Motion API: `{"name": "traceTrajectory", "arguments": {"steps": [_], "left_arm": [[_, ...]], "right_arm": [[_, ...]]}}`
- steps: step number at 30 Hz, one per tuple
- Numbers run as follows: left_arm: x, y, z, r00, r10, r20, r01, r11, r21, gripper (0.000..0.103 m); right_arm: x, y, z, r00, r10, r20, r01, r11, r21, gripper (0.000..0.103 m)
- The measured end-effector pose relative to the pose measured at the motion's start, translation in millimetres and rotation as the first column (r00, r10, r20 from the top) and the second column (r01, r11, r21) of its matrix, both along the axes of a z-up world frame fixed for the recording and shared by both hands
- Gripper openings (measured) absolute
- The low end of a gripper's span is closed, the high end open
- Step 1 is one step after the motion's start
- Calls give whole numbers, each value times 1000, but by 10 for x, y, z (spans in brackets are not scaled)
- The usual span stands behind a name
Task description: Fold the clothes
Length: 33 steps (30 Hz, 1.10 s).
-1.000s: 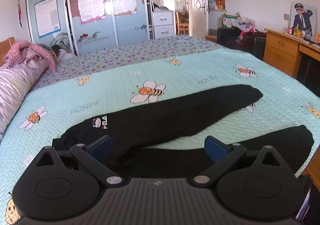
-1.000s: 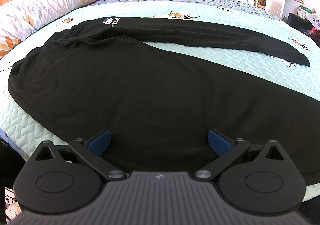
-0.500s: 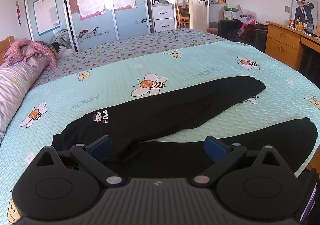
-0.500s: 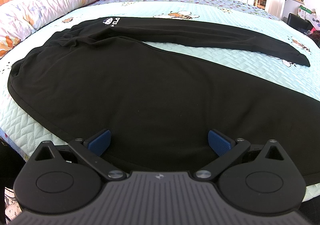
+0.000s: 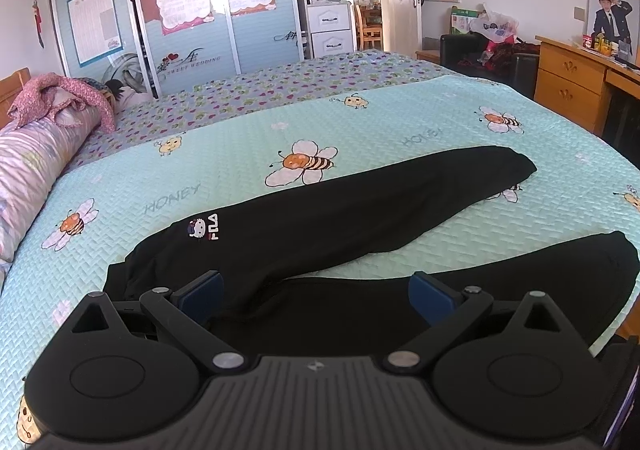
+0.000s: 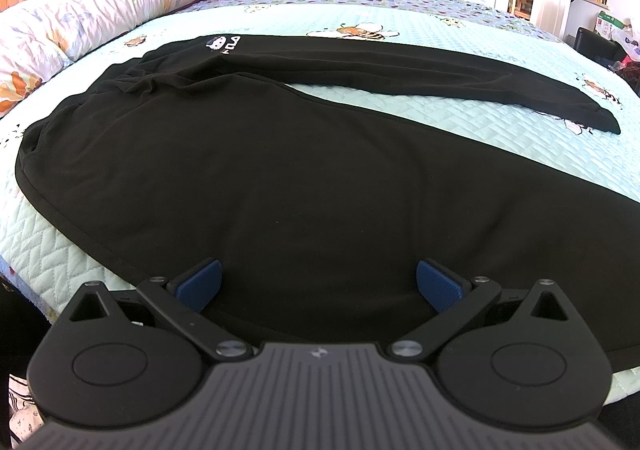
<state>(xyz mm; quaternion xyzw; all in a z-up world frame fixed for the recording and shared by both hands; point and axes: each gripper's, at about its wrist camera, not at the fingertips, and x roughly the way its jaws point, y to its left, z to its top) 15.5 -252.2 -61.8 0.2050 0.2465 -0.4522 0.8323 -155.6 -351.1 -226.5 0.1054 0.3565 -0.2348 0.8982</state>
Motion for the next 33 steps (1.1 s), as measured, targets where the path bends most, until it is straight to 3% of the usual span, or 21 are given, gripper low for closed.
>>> {"name": "traceTrajectory", "arguments": {"steps": [21,28,33], "left_arm": [[63,-4,-138,1000,15,-26,-14,1000,28,102],[225,14,-386,997,53,-62,-49,996,73,102],[311,-11,-596,993,79,-88,-69,991,111,102]], "right_arm": [[-8,-6,19,1000,-2,9,2,1000,7,103],[-50,-352,260,987,-135,88,134,991,11,103],[261,-569,117,985,-154,-74,156,987,34,103]]}}
